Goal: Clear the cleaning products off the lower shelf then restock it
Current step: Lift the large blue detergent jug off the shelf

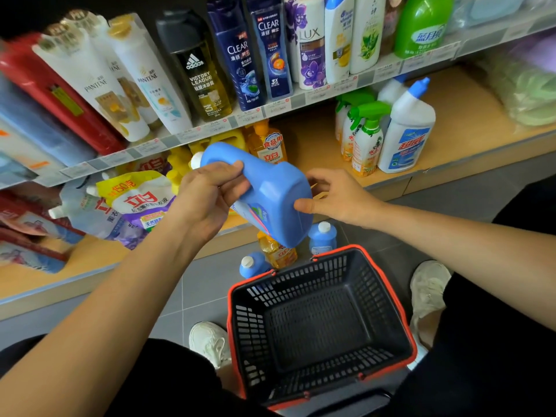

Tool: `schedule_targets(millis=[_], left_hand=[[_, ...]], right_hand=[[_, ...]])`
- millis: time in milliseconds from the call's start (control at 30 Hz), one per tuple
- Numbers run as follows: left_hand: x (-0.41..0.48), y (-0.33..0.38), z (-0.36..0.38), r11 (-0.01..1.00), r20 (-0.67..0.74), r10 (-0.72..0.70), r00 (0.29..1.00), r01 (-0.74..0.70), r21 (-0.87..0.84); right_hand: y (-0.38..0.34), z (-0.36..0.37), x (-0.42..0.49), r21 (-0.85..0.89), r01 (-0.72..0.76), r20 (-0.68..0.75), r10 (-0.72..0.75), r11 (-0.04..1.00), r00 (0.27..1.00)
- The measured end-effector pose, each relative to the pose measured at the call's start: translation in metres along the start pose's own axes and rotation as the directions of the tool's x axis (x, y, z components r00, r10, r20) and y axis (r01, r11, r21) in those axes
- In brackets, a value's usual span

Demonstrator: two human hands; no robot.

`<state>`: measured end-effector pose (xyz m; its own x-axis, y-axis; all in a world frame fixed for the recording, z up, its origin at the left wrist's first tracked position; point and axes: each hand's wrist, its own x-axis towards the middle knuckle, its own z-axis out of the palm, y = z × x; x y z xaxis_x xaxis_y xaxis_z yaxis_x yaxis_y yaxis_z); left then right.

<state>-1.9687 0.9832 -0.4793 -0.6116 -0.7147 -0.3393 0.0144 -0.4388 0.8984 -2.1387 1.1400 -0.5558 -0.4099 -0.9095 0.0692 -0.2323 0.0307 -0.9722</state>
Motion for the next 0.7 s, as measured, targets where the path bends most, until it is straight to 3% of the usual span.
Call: schedule_targets(millis=[200, 500, 700], left_hand=[[0.004, 0.005, -0.004, 1.000, -0.006, 0.026, 1.000, -0.026, -0.010], [0.004, 0.005, -0.008, 1.000, -0.011, -0.003, 1.000, 0.003, -0.020], [0.003, 0.005, -0.009, 1.000, -0.008, -0.002, 1.000, 0.002, -0.004]], right_hand=[[0.008, 0.005, -0.005, -0.209, 0.088, 0.069, -0.075, 0.974, 0.995], [0.022, 0.019, -0.008, -0.411, 0.082, 0.062, -0.062, 0.908, 0.996], [0.009, 0.013, -0.006, -0.316, 0.081, 0.039, -0.072, 0.945, 0.997]])
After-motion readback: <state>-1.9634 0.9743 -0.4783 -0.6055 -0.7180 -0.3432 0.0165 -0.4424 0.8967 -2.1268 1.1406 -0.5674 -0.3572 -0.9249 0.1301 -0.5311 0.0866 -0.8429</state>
